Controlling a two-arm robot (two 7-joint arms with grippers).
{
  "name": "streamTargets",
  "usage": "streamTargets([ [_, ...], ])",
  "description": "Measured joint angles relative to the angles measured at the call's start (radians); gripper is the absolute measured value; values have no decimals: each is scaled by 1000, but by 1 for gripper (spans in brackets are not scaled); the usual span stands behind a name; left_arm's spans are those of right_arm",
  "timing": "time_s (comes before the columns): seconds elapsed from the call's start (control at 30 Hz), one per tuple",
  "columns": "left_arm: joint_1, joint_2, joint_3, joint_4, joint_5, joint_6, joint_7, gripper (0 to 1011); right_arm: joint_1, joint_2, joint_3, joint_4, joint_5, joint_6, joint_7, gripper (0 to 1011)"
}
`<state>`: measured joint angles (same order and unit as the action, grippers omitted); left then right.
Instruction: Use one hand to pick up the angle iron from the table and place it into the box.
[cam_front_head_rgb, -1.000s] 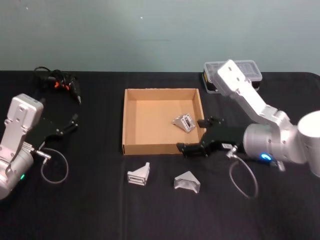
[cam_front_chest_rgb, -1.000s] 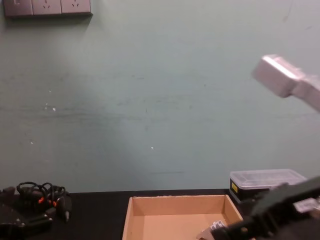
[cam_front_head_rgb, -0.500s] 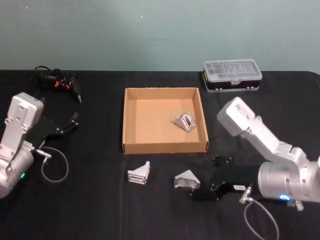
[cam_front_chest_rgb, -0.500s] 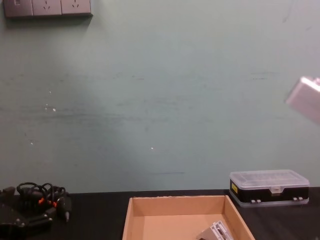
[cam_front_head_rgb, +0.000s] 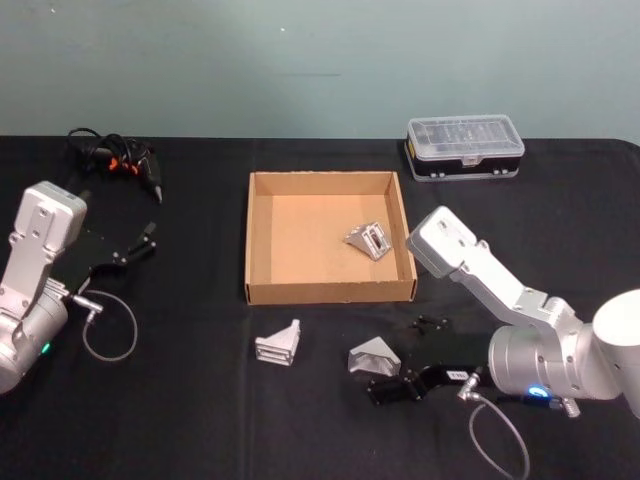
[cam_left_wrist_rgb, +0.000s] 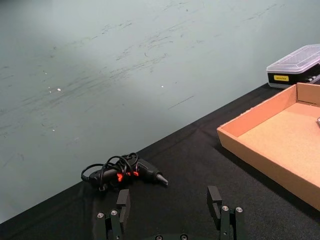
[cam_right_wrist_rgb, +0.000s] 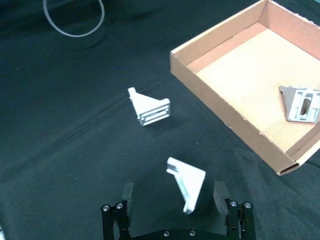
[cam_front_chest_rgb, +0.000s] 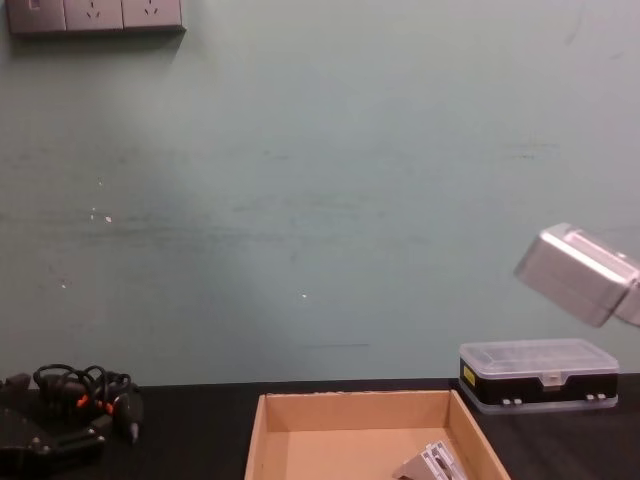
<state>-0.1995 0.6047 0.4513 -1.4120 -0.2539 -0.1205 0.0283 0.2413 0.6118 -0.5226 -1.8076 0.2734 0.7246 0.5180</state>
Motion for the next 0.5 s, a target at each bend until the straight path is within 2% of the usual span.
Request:
streamTargets([
  [0.27, 0, 0, 0, 0, 0, 0, 0, 1011, 36, -37, -28, 52, -13, -12, -6, 1004],
  [0.5, 0, 0, 0, 0, 0, 0, 0, 1011, 52, -62, -39, 79, -15, -2, -14, 1004],
])
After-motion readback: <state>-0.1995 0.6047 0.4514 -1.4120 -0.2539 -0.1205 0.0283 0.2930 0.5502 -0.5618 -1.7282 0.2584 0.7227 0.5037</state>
